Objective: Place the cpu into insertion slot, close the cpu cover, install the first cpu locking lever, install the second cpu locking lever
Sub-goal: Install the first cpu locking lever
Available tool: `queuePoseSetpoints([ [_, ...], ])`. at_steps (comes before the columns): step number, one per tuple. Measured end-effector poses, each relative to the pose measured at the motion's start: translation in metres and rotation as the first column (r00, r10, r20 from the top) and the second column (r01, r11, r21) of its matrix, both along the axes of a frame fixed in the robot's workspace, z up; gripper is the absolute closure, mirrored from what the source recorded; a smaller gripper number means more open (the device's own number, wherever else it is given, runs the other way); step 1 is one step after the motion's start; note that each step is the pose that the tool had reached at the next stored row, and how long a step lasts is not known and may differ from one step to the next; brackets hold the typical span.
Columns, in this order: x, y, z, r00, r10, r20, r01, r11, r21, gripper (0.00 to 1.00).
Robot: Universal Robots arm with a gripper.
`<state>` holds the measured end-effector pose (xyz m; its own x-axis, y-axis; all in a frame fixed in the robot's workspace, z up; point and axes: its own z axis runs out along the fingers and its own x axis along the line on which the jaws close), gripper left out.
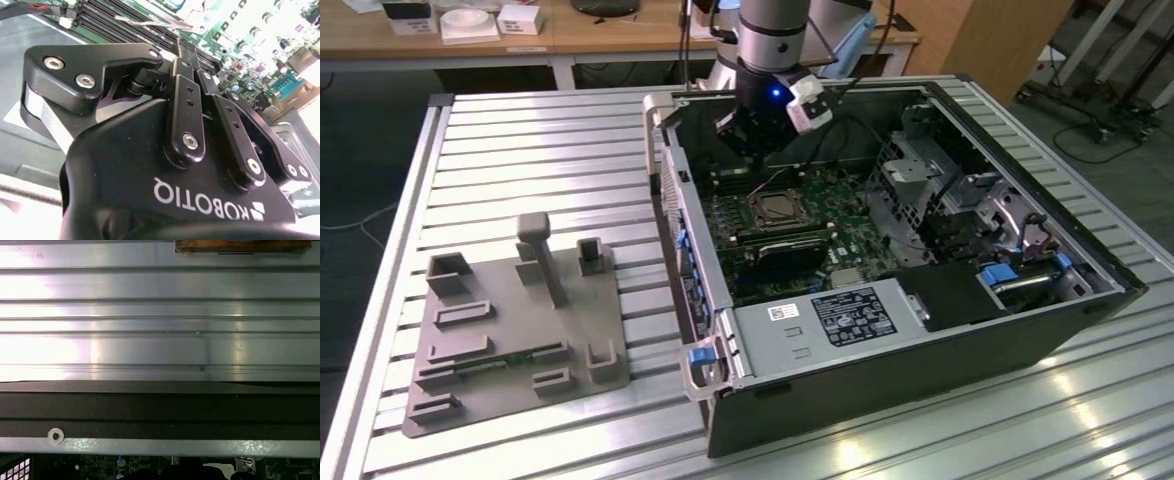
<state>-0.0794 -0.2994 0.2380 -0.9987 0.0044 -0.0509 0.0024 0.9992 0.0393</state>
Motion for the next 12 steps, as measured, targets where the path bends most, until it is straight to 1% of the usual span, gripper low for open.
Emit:
queuePoseSetpoints([
  [3, 0.001, 0.0, -0.0032, 1.0, 0.0, 0.0, 0.0, 1.0, 0.0022, 0.9],
  [7, 0.001, 0.0, -0.0055, 1.0, 0.0, -0.0001, 0.0, 1.0, 0.0032, 0.9],
  [10, 0.001, 0.0, -0.0097, 1.0, 0.0, 0.0, 0.0, 1.0, 0.0082, 0.9],
  [12, 0.002, 0.0, -0.0116, 1.0, 0.0, 0.0, 0.0, 1.0, 0.0097, 0.9],
])
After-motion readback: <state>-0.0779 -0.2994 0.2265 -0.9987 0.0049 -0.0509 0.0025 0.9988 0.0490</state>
